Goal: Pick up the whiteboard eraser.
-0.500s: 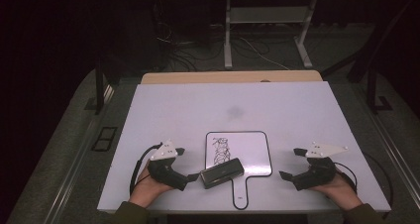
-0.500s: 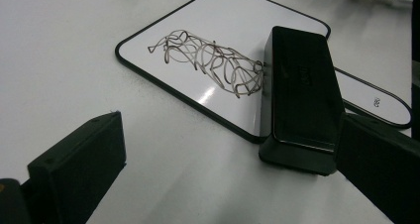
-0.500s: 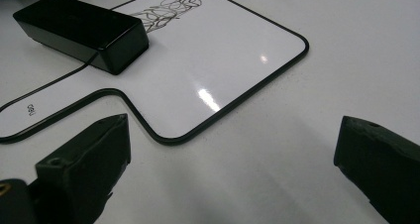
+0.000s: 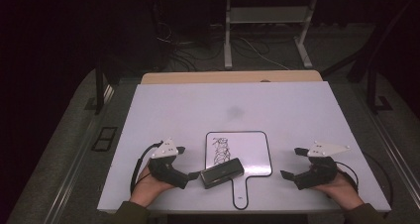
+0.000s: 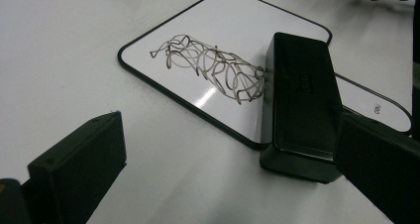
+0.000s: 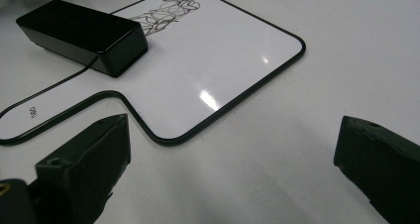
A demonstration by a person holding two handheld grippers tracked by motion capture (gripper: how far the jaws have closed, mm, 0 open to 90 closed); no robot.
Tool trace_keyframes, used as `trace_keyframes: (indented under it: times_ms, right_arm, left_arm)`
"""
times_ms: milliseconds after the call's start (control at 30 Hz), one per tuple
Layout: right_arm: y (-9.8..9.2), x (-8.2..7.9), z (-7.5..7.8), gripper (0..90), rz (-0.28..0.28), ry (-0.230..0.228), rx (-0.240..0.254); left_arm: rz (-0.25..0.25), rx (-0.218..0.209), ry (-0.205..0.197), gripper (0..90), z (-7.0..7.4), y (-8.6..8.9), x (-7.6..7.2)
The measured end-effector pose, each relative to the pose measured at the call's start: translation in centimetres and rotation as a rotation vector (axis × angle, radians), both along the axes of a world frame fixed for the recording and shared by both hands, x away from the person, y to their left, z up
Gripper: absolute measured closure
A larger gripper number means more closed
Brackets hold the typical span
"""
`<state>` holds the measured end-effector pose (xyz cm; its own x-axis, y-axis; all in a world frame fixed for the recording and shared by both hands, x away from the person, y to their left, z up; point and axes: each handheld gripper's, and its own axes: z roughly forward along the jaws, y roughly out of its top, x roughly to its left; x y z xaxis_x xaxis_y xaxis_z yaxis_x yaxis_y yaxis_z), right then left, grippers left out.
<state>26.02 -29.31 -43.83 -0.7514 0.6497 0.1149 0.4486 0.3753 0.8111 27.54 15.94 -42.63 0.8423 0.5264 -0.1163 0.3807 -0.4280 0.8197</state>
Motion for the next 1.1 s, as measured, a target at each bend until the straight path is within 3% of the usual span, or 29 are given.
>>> trace_keyframes:
  times_ms: [1100]
  right_arm:
    - [0.1,0.0,0.0,0.0,-0.006,0.007,0.014]
  left_arm:
    - [-0.06,-0.052,-0.018,0.0,1.5,-2.9,0.0]
